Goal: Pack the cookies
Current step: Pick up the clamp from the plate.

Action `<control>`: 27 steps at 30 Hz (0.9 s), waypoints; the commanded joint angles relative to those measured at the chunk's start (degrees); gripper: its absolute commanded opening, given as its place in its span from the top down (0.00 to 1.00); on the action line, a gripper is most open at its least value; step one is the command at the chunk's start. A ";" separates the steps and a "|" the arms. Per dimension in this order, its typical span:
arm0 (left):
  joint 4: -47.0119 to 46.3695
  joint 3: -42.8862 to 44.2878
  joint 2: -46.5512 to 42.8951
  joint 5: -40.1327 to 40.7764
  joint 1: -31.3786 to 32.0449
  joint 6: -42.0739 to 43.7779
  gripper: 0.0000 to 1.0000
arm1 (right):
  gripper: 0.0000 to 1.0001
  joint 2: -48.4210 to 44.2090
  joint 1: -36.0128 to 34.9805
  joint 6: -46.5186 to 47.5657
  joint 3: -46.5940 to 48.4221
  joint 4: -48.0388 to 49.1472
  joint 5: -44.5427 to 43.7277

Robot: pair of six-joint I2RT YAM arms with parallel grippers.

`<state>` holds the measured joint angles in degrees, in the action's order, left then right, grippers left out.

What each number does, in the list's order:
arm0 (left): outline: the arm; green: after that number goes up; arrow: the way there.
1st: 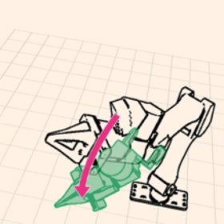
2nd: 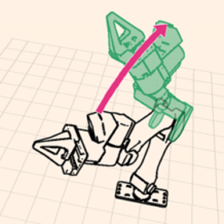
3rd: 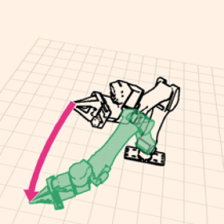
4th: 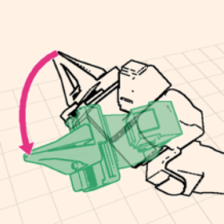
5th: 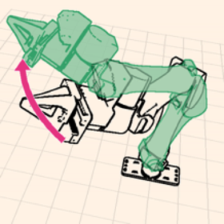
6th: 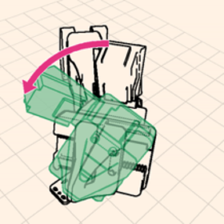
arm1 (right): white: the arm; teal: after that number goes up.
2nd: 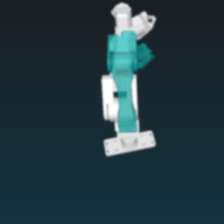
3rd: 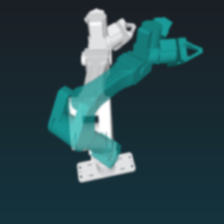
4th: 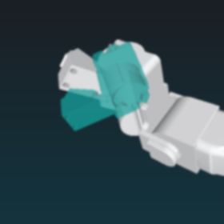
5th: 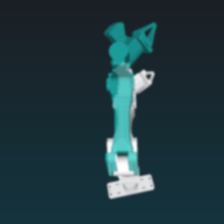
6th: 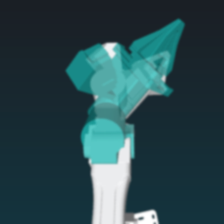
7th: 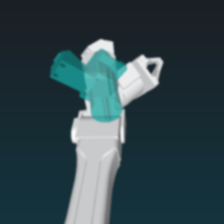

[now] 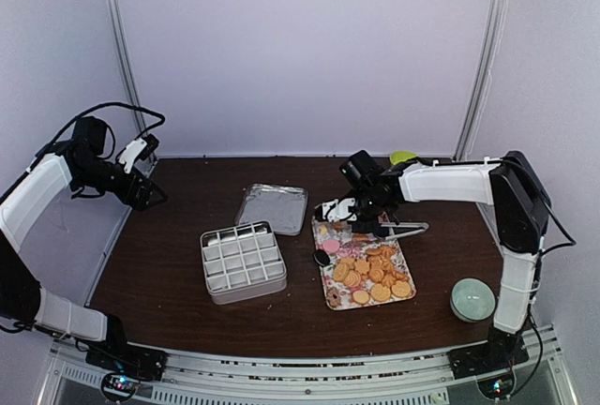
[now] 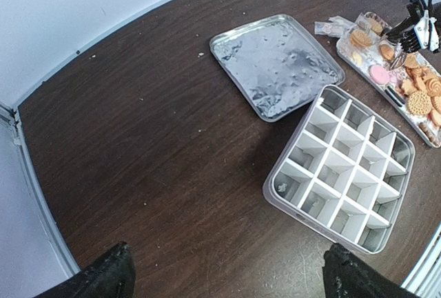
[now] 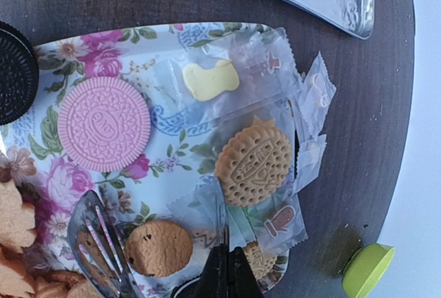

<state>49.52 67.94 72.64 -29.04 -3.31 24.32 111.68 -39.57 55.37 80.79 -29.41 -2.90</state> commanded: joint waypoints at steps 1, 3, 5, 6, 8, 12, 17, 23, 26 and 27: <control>-0.83 -0.62 -1.35 -2.55 0.24 0.12 0.02 | 1.00 -3.94 -0.43 0.60 -1.19 0.77 -3.16; -0.83 -0.60 -1.59 -3.61 0.24 0.12 0.02 | 1.00 -5.51 -0.42 0.53 -1.13 0.53 -3.57; -0.81 -0.54 -1.67 -5.06 0.24 0.39 0.02 | 1.00 -7.13 -0.43 0.29 -0.93 0.20 -3.84; -0.82 -0.53 -1.71 -5.87 0.31 0.65 0.02 | 1.00 -8.03 -0.46 0.09 -0.95 -0.09 -3.83; -0.81 -0.25 -1.36 -7.14 0.74 0.98 0.02 | 1.00 -9.73 -0.50 -0.61 -1.06 -0.76 -3.83; -0.82 1.40 0.23 -7.84 3.34 0.69 0.02 | 1.00 -13.15 -0.55 -2.62 -1.65 -1.72 -4.01; 2.21 6.98 2.80 -7.36 10.34 2.60 0.02 | 1.00 -16.65 -1.39 -10.09 0.84 -3.34 -0.16; 15.15 17.53 5.62 -10.23 19.28 12.74 0.02 | 1.00 -16.04 -5.28 -27.21 11.72 -6.65 6.63; 17.17 18.33 3.26 -13.83 21.28 15.84 0.03 | 1.00 -13.53 -8.40 -34.43 16.49 -8.06 5.52; 16.94 17.57 1.96 -14.41 22.10 16.84 0.03 | 1.00 -12.72 -9.55 -36.33 17.64 -8.19 4.84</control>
<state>60.97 84.88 77.93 -38.35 16.99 34.13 96.90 -45.43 31.64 92.97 -36.34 1.08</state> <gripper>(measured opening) 0.973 0.007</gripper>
